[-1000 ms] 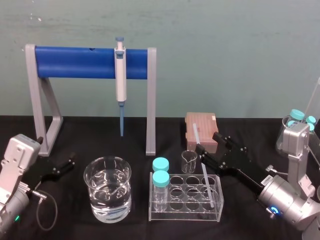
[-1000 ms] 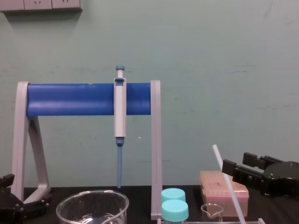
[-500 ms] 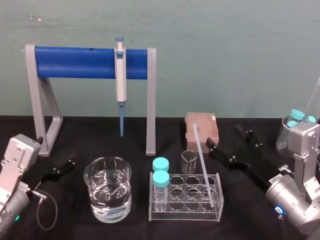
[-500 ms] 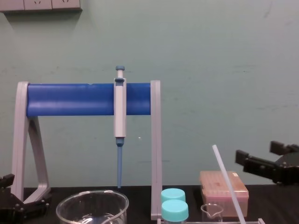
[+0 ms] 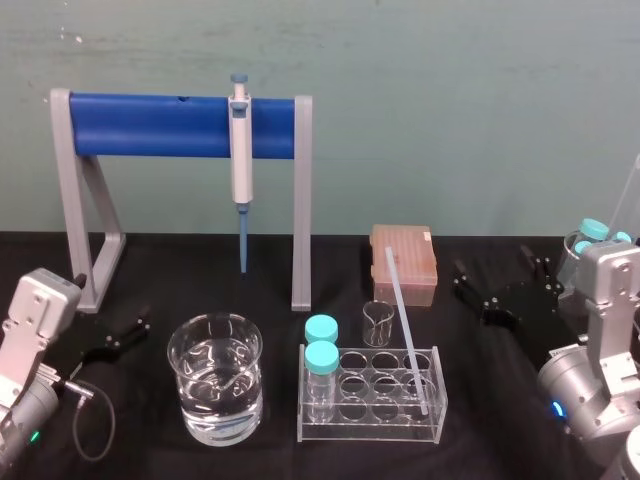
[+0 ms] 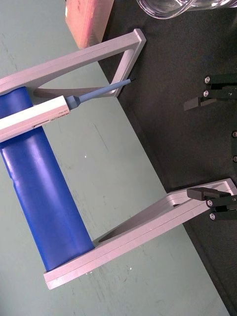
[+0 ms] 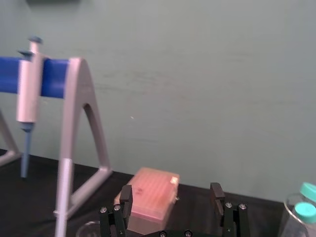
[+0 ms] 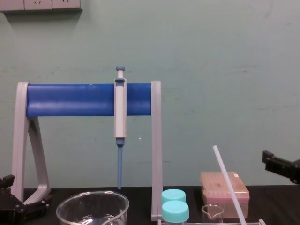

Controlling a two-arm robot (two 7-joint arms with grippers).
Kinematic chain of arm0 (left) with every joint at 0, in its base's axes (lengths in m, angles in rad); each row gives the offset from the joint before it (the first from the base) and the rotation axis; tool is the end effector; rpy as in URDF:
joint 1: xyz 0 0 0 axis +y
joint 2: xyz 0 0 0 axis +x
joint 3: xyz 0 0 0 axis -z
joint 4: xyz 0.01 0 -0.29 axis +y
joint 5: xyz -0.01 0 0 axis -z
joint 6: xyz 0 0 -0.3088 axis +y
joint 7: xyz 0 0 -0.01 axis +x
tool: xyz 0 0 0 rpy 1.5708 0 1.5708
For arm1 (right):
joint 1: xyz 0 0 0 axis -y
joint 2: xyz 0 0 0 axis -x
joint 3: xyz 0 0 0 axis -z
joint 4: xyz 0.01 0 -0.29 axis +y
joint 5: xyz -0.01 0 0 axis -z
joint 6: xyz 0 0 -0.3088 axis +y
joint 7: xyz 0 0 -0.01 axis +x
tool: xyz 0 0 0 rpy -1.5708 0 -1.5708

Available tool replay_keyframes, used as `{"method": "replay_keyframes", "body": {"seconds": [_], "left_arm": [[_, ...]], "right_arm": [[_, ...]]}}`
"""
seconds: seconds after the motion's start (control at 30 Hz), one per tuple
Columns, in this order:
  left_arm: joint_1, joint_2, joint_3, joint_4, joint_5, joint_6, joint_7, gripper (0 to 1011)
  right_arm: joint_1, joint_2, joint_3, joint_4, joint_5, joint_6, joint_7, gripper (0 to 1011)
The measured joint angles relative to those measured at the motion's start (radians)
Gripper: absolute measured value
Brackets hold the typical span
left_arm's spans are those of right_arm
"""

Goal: Pick up the stirring rod with one hand, then place it down.

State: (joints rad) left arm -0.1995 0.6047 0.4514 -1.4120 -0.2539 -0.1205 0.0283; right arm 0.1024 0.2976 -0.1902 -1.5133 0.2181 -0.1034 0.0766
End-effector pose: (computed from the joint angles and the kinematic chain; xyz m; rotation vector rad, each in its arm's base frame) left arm 0.3581 0.0827 -0.3023 0.3045 -0.2850 1.2480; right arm 0.3530 -0.0340 -0.2869 0.0072 -0.1417 -1.3226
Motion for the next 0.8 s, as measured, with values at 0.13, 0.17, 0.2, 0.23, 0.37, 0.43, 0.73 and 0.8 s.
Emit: {"method": "replay_keyframes", "body": {"seconds": [0.13,0.17,0.2,0.23,0.37,0.43,0.73,0.8], "left_arm": [[0.0,0.0,0.0,0.0,0.0,0.0,0.0,1005],[0.0,0.0,0.0,0.0,0.0,0.0,0.0,1005],[0.0,0.0,0.0,0.0,0.0,0.0,0.0,1005],[0.0,0.0,0.0,0.0,0.0,0.0,0.0,1005],[0.0,0.0,0.0,0.0,0.0,0.0,0.0,1005],[0.0,0.0,0.0,0.0,0.0,0.0,0.0,1005],[0.0,0.0,0.0,0.0,0.0,0.0,0.0,1005],[0.0,0.0,0.0,0.0,0.0,0.0,0.0,1005]], "right_arm": [[0.022,-0.031,0.005,0.052,-0.022,0.005,-0.021,1000],[0.026,-0.036,0.006,0.062,-0.023,0.005,-0.023,1000],[0.029,-0.041,0.007,0.07,-0.025,0.004,-0.024,1000],[0.035,-0.049,0.008,0.082,-0.027,0.004,-0.024,1000],[0.046,-0.067,0.01,0.108,-0.033,-0.005,-0.021,1000],[0.049,-0.073,0.01,0.114,-0.037,-0.007,-0.019,1000],[0.049,-0.098,0.032,0.15,-0.05,0.003,-0.004,1000],[0.049,-0.1,0.037,0.154,-0.05,0.005,0.0,1000]]}}
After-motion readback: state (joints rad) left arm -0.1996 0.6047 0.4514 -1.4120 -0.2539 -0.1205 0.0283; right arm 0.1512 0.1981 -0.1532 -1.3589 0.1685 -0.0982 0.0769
